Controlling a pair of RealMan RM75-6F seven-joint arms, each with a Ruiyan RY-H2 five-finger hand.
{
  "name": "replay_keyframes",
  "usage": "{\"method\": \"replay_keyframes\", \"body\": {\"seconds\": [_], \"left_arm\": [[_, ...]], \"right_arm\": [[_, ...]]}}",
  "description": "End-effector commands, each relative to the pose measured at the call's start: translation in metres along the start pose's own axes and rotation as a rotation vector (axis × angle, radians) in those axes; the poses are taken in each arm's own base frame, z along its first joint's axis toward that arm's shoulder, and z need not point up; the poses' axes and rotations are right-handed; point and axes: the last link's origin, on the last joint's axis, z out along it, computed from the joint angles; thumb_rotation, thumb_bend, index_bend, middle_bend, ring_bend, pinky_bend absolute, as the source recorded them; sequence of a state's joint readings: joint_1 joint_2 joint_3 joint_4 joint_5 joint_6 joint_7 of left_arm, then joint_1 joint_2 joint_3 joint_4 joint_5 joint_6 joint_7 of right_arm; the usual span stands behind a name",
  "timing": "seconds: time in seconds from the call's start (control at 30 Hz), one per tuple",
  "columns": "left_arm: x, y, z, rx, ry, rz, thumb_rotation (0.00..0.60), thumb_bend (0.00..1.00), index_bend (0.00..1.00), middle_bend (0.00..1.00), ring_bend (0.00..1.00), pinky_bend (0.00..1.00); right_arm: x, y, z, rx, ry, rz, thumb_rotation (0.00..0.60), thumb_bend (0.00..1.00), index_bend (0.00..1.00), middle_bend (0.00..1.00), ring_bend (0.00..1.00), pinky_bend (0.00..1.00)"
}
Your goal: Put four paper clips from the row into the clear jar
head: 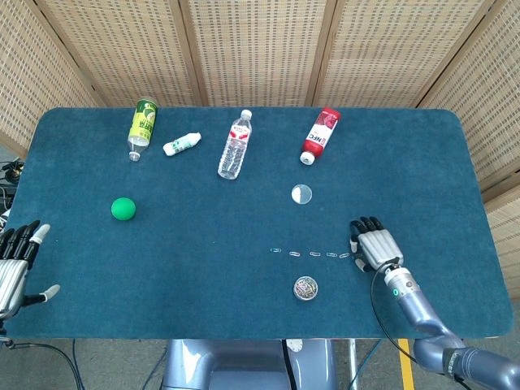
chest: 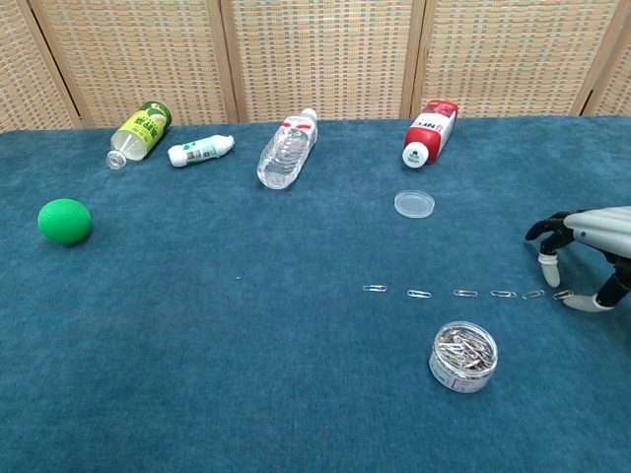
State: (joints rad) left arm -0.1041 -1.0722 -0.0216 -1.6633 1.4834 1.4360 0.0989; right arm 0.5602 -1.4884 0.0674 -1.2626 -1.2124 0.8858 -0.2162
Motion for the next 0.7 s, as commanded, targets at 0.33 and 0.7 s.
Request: {"method": "replay_keyframes", "body": {"seconds": [0.33,0.7], "left_arm": [[-0.0008,-0.0003,0.0001,0.001,-0.002,0.002,0.600,0.00,0.00,0.00,0.00,0.00],[-0.0013,0.0004,0.0000,0.000,-0.003,0.002,0.600,0.00,0.00,0.00,0.00,0.00]], "right_arm": [[-0.0040,0.0072,0.0019,-0.021,-0.022,-0.026,0.600,0.32,0.50,0.11,0.00,0.01],[-0.0051,0.0037,0.0037,-0.010,-0.025,-0.027,0.600,0.35,0.53,0.11,0.00,0.01]]}}
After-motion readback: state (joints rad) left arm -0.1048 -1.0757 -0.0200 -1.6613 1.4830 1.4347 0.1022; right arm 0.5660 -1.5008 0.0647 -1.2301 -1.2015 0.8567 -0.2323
